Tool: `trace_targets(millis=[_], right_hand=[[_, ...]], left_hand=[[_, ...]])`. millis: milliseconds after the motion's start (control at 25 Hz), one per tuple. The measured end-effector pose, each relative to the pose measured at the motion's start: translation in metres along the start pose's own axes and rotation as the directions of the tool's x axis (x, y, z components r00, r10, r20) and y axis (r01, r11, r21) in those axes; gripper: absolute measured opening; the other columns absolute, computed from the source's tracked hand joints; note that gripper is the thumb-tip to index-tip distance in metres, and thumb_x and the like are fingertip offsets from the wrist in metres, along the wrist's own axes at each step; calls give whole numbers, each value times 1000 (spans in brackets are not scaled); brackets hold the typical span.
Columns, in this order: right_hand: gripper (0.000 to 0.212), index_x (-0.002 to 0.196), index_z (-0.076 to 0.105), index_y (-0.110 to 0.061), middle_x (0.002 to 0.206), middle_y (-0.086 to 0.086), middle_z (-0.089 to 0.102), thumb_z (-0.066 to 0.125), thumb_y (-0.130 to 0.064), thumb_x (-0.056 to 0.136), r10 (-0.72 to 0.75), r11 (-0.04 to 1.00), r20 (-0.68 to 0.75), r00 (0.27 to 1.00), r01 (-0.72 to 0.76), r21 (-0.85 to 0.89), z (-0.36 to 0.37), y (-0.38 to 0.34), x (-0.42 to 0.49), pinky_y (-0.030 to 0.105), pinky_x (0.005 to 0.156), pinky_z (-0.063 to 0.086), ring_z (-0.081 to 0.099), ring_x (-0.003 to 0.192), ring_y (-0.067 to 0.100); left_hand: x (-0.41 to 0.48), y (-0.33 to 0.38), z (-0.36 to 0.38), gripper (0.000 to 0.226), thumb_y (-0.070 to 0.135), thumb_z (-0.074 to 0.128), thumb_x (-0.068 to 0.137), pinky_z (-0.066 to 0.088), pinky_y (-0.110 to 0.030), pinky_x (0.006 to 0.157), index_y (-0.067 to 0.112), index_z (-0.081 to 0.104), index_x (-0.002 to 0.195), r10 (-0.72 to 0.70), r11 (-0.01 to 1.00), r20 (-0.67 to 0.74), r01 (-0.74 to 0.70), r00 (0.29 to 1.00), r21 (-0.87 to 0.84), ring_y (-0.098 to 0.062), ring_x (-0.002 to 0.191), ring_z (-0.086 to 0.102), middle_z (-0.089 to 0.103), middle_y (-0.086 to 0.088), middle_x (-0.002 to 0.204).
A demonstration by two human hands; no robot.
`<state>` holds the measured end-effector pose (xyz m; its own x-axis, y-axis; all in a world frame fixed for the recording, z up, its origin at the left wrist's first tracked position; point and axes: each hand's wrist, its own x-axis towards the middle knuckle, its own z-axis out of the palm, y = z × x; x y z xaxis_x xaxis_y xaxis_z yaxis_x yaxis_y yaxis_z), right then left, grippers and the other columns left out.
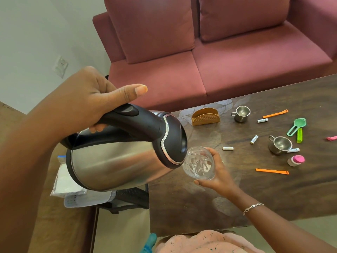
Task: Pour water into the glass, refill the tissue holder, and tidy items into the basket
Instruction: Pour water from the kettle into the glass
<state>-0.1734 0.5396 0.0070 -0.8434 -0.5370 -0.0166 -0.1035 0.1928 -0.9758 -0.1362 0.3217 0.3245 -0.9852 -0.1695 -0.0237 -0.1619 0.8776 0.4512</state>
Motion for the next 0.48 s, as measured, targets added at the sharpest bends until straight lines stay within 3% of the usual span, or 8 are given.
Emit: trace_targets(millis=[120, 240, 480], right_hand=[[87, 119, 30, -49, 122, -12, 48, 82, -26, 53, 0, 1000, 5, 1000, 0, 10, -2, 1, -1, 7, 94, 36, 47, 114, 2], [87, 119, 32, -44, 122, -12, 48, 84, -21, 53, 5, 1000, 16, 1000, -5, 15, -4, 3, -1, 10, 96, 36, 47, 114, 1], [87, 121, 32, -42, 123, -10, 48, 82, -28, 51, 30, 999, 15, 999, -30, 40, -6, 4, 2, 15, 99, 37, 48, 116, 5]], left_hand=[[2, 1, 1, 78, 76, 47, 64, 34, -6, 39, 2, 52, 40, -5, 1000, 18, 4, 1000, 19, -9, 23, 33, 44, -11, 27], [4, 0, 0, 81, 79, 44, 60, 35, -8, 38, 1, 51, 40, -2, 999, 35, 1, 999, 32, -11, 24, 34, 45, -14, 29], [9, 0, 1, 81, 79, 46, 59, 33, -8, 36, 1, 50, 38, -15, 999, 40, 14, 999, 33, -10, 23, 34, 44, -12, 27]])
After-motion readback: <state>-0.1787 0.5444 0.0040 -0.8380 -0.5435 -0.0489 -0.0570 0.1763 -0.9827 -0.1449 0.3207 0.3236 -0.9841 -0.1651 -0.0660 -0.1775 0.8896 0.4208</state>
